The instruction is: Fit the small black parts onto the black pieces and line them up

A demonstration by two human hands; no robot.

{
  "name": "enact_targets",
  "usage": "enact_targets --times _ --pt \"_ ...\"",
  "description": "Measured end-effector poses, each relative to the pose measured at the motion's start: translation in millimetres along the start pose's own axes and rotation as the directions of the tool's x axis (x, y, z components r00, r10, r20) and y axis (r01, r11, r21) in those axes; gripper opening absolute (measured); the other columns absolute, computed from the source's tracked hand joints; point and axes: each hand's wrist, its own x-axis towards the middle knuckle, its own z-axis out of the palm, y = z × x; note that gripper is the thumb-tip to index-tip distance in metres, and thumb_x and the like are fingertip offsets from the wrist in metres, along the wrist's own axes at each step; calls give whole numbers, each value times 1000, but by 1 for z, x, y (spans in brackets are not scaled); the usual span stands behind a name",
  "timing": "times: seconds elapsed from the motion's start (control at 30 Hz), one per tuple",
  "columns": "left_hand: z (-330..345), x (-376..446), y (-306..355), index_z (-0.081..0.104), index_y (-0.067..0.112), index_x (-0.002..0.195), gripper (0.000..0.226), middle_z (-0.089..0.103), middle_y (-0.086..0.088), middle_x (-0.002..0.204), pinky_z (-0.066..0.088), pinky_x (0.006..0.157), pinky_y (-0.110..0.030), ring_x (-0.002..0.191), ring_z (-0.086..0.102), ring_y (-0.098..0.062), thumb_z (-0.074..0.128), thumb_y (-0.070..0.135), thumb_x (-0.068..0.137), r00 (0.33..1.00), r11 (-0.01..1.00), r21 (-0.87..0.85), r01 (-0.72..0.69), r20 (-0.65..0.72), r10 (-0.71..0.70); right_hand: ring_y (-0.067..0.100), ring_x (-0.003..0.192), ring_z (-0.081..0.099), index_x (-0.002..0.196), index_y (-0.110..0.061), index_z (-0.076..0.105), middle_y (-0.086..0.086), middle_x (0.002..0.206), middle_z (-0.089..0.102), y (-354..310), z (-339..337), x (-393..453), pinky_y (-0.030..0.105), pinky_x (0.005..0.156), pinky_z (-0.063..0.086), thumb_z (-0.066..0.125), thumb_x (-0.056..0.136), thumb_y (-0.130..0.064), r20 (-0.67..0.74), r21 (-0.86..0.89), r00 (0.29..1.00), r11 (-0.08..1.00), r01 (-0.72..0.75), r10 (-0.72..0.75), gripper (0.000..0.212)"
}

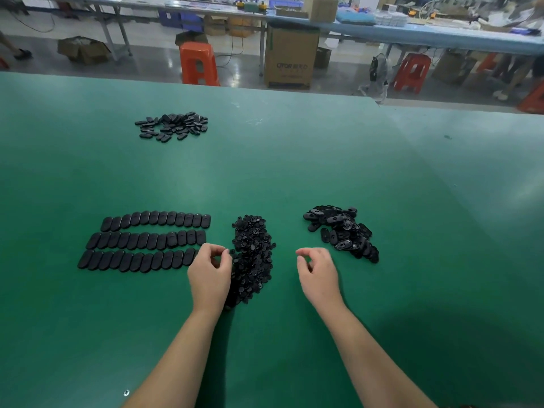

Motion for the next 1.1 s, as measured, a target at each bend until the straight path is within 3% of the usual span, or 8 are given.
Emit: enact_targets --times 0.13,0.2,0.33,0.47,0.6,0.67,0.9,1.1 --pt "1 1 -1 58 25 77 19 57 4 65 38 53 -14 57 49 -7 67 16 91 1000 1000 11 1 -8 -1 21 90 65 144 -16 50 1 154 31 -6 -22 27 32 82 51 49 104 -31 19 -345 1000 938 20 -14 43" --pt "1 1 -1 58 24 77 18 58 3 66 38 52 -14 57 49 -9 66 16 91 1000 1000 14 1 -5 -1 27 111 63 147 -14 45 5 160 25 -5 -33 42 35 89 48 46 104 -32 32 -465 999 885 -23 43 47" --pt "2 2 -1 58 24 77 18 58 2 66 38 53 -14 58 50 -12 66 15 92 1000 1000 19 -2 -2 2 27 122 57 143 -12 47 8 159 27 3 -41 51 38 93 50 46 105 -35 115 -595 986 803 -26 117 45" --pt "3 1 -1 57 25 77 20 57 3 64 38 53 -13 56 49 -11 66 15 91 1000 1000 15 3 -1 -3 22 122 56 145 -17 49 3 152 37 12 -36 36 33 87 49 48 104 -35 142 -564 990 823 64 20 45" --pt "3 2 -3 58 27 77 19 57 4 63 35 49 -16 55 48 -8 66 18 91 1000 1000 17 26 4 -26 14 84 52 131 -25 61 -4 131 49 18 -28 21 25 68 39 52 102 -34 131 -521 988 842 139 -82 31" --pt "3 2 -4 58 28 76 19 57 4 63 36 49 -16 54 47 -8 67 18 90 1000 999 17 28 6 -28 14 78 50 125 -25 63 -4 126 52 19 -28 20 24 65 37 54 101 -30 89 -502 991 856 128 -96 25" --pt "1 1 -4 62 28 80 17 59 4 70 37 53 -15 60 50 -9 68 14 88 999 999 32 3 37 -4 22 95 63 133 -23 56 0 123 55 17 -36 34 28 66 40 54 103 -27 60 -555 998 831 28 6 31" --pt "1 1 -4 74 16 114 24 66 7 101 40 71 -7 84 58 -8 66 7 94 993 989 110 -100 66 93 18 89 62 124 -19 65 -1 114 57 12 -38 38 29 73 48 58 101 -21 69 -419 997 908 6 26 25"
